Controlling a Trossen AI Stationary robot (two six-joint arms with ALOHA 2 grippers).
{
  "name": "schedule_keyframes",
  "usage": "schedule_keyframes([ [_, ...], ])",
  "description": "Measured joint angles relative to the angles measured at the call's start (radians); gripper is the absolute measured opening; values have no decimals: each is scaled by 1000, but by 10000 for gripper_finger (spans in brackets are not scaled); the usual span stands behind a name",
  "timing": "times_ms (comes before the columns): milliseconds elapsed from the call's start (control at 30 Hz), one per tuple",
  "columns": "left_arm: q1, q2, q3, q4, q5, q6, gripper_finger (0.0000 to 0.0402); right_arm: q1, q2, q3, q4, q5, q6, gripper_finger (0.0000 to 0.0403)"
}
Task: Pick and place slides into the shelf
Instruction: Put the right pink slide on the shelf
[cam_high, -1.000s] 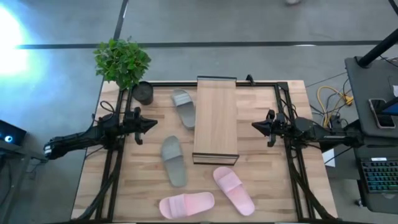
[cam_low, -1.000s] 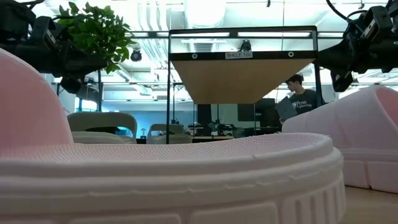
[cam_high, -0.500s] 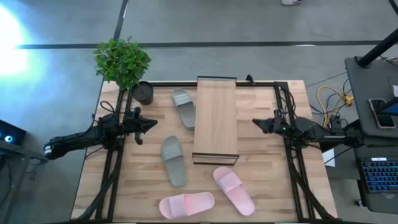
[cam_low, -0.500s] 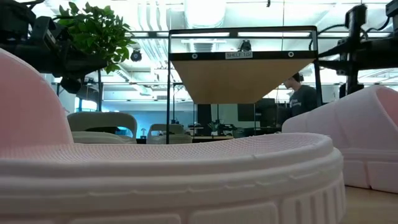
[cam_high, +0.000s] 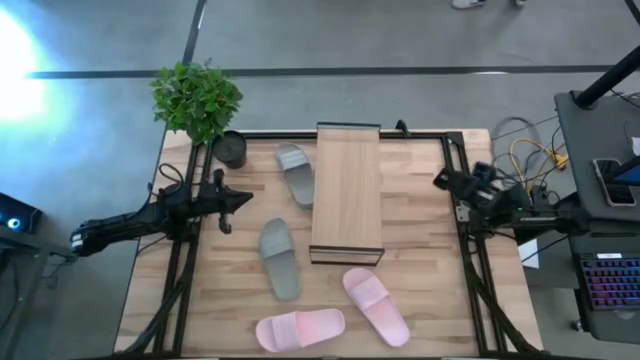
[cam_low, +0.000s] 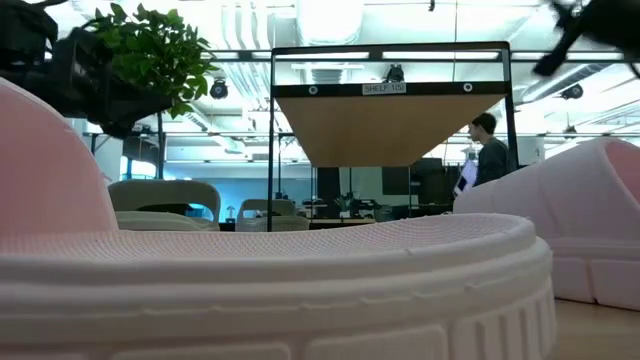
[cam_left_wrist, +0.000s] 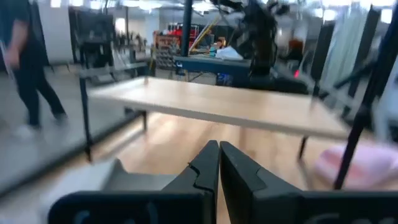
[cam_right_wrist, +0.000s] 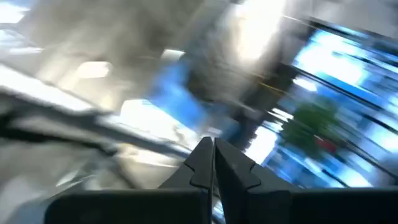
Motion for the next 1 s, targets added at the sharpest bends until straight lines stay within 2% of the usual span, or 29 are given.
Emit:
schedule_keyframes([
  [67,0,0,0,0,0,82,0,4,36,0,102,-24,-32,8],
  [167,0,-1,0,0,0,102,0,14,112,21,106,-26,-37,8],
  [300,0,0,0,12,-28,96,0,32,298,107,98,-33,-24,8],
  [367,0,0,0,25,-28,55,0,40,409,188,98,-96,-27,8],
  [433,0,-1,0,95,-26,-105,0,48,519,294,105,-203,-44,8],
  [533,0,-2,0,226,-27,-492,0,62,676,465,96,-353,-65,8],
  [600,0,-2,0,296,-27,-692,0,63,760,572,41,-440,-64,8],
  [667,0,-2,0,345,-26,-787,0,71,823,680,-94,-486,-66,8],
  [867,0,-2,1,437,-18,-795,0,182,969,996,-766,-483,-25,8],
  [1000,0,0,3,437,51,-795,0,317,1046,1172,-1170,-365,45,8],
])
